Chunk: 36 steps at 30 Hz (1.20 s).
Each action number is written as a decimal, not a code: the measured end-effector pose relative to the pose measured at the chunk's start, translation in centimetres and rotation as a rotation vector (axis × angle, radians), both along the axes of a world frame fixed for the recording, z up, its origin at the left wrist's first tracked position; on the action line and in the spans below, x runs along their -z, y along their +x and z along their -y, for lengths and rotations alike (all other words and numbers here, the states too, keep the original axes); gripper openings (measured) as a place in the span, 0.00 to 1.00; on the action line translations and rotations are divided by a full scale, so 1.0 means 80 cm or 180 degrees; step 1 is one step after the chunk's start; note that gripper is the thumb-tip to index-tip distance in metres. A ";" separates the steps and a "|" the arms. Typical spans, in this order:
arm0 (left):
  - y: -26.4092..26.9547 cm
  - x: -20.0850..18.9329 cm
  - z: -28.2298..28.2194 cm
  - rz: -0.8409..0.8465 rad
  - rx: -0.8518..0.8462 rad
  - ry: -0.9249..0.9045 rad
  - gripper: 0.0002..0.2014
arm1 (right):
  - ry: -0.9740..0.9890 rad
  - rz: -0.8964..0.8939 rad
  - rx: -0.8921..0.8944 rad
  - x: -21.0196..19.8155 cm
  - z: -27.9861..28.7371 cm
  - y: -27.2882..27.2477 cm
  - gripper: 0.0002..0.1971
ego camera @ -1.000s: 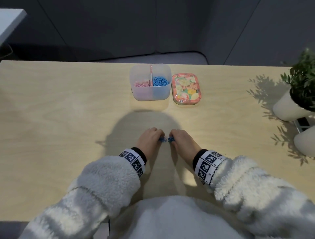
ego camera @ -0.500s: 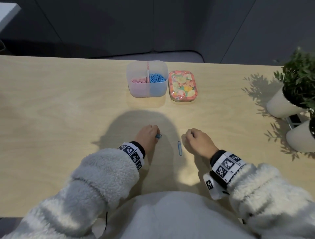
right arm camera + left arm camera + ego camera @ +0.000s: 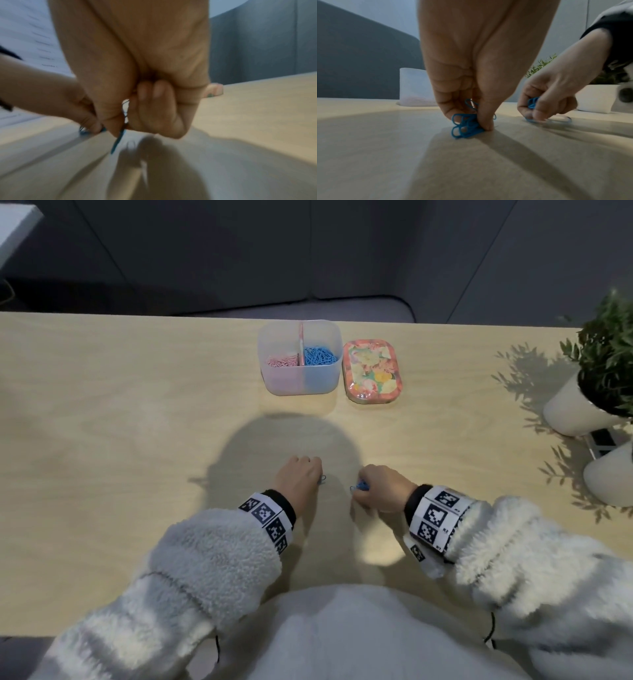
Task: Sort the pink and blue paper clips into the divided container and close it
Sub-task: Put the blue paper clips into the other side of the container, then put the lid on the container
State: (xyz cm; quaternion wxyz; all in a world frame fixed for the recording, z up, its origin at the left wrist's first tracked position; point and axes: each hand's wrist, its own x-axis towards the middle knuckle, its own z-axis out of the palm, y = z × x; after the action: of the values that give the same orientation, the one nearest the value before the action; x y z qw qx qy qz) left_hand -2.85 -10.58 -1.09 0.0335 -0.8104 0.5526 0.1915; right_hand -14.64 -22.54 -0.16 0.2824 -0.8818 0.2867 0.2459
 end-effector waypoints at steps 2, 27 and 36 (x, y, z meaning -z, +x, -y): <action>0.005 0.000 -0.004 -0.0141 -0.0049 -0.0065 0.10 | 0.0158 0.0176 -0.0012 -0.027 0.018 0.025 0.15; 0.159 -0.096 0.175 -0.1193 -0.1980 -0.1641 0.14 | -0.1301 0.1233 0.1363 -0.048 0.145 0.124 0.15; 0.169 -0.081 0.182 -0.0782 -0.1760 -0.1691 0.11 | -0.1274 0.0683 0.1834 0.004 0.140 0.104 0.41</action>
State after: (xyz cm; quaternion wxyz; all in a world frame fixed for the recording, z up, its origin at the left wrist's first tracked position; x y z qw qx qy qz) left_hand 10.66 -25.15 5.42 -0.2963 -0.8801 0.3439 0.1393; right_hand -6.31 -33.72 -0.46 0.1904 -0.8235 0.5345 0.0014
